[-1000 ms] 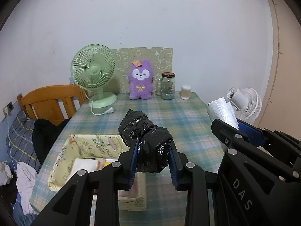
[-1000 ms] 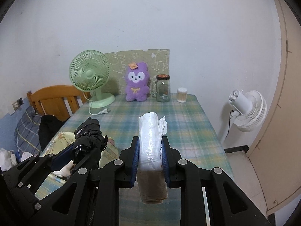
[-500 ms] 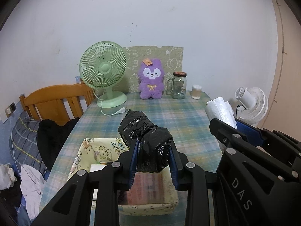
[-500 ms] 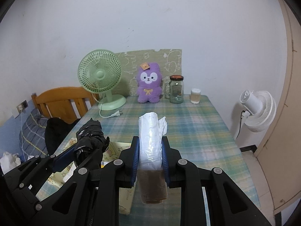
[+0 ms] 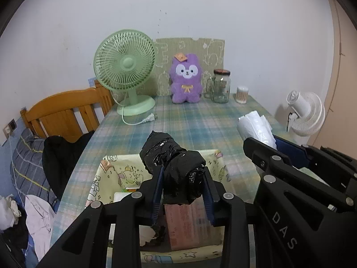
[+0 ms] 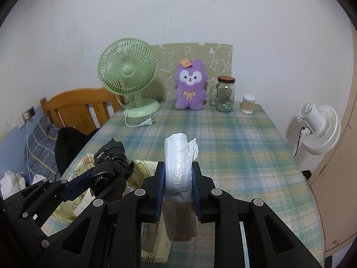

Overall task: Organize soft objects
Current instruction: 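Lower the black bag into the yellow box and open the left gripper, then lower the white-beige roll into the yellow box and open the right gripper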

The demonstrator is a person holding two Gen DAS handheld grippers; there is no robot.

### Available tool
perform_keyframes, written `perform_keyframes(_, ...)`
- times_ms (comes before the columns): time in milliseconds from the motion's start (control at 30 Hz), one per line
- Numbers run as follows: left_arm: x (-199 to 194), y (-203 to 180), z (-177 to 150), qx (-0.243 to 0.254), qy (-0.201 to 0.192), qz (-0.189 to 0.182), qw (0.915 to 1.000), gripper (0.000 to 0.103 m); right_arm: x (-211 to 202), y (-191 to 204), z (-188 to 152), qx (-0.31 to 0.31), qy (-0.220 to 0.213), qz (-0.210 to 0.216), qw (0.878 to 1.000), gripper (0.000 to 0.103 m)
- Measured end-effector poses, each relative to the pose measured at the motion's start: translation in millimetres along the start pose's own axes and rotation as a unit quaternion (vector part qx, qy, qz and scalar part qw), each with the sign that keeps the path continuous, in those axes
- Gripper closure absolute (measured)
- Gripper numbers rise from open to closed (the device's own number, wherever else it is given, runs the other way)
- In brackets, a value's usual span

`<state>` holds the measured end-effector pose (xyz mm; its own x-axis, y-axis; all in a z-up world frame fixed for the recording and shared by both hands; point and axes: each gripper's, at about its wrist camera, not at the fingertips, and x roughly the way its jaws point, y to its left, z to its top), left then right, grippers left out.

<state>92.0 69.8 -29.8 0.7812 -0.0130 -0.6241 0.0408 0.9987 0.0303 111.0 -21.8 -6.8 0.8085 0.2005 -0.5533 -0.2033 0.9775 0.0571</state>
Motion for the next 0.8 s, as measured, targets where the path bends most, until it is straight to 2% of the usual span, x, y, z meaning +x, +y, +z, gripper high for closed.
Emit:
perform_keyframes(233,14.2,7.6,-9.8,0.015,0.024,0.003,0.9996,0.058,18.4,8.3,-9.3,-0.011,0.016,0.005,1.0,0.078)
perform_keyframes(300,14.8,10.2,-11.0,0.014,0.025,-0.003,0.9996,0.033,20.0,10.6,-10.2,-0.014,0.016,0.007,1.0,0.078)
perform_keyframes(333,14.5,11.5,-11.5,0.013,0.023,-0.003,0.9997,0.03,20.4,10.8,-10.5,-0.014,0.016,0.009,1.0,0.078)
perform_keyframes(433,12.9,15.4,-11.4,0.015,0.02,-0.003,0.9997,0.026,21.7,14.3,-10.4,-0.015,0.015,0.019,1.0,0.078)
perform_keyframes(533,13.3,19.0,-11.3,0.018,0.015,0.004,0.9997,0.018,23.7,18.7,-9.9,-0.019,0.015,0.024,0.999,0.078)
perform_keyframes(800,20.5,36.0,-11.3,0.003,0.023,0.025,0.9994,0.014,39.0,35.5,-6.8,-0.027,0.023,0.053,0.998,0.078)
